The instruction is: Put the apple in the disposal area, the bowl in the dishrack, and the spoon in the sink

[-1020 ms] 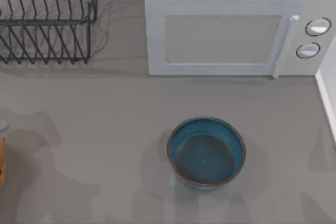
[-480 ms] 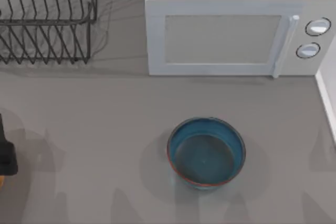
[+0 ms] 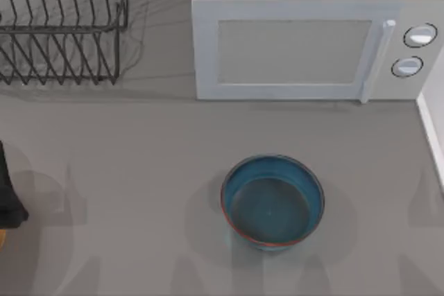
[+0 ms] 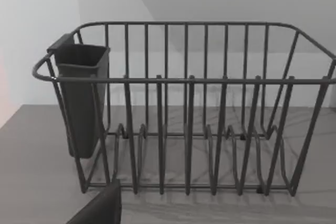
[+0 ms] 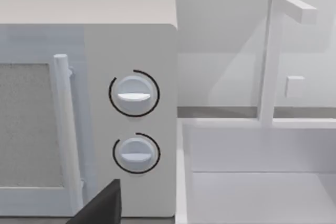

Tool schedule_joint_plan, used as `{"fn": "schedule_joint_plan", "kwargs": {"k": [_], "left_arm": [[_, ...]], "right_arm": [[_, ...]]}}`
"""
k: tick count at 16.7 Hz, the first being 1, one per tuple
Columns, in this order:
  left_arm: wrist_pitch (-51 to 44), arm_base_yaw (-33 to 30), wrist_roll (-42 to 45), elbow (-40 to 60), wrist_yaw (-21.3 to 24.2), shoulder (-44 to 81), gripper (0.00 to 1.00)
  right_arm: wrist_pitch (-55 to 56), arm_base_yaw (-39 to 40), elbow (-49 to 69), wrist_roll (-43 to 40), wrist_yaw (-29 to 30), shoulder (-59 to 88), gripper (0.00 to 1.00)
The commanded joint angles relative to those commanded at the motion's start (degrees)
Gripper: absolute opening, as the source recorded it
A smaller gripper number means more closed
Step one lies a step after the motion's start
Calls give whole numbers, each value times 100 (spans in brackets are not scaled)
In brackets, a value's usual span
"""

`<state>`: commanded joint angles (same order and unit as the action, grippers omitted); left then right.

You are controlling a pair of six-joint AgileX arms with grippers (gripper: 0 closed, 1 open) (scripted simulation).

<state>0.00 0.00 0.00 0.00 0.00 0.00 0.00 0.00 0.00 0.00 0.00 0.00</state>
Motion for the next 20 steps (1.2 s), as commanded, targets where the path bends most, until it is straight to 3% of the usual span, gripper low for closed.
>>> {"fn": "schedule_joint_plan", "kwargs": {"k": [5,9,13,20], "left_arm": [[-264,-154,-157,357,6,348,100],[-1158,-716,-721,1647,16,1578,100],[-2561,-1531,-1528,3812,7,3671,100],[-5638,-3219,-3145,8610,21,8582,100]], "right_arm": [[0,0,0,0,0,0,100],[0,0,0,0,0,0,100],[0,0,0,0,0,0,100],[0,0,0,0,0,0,100]]}}
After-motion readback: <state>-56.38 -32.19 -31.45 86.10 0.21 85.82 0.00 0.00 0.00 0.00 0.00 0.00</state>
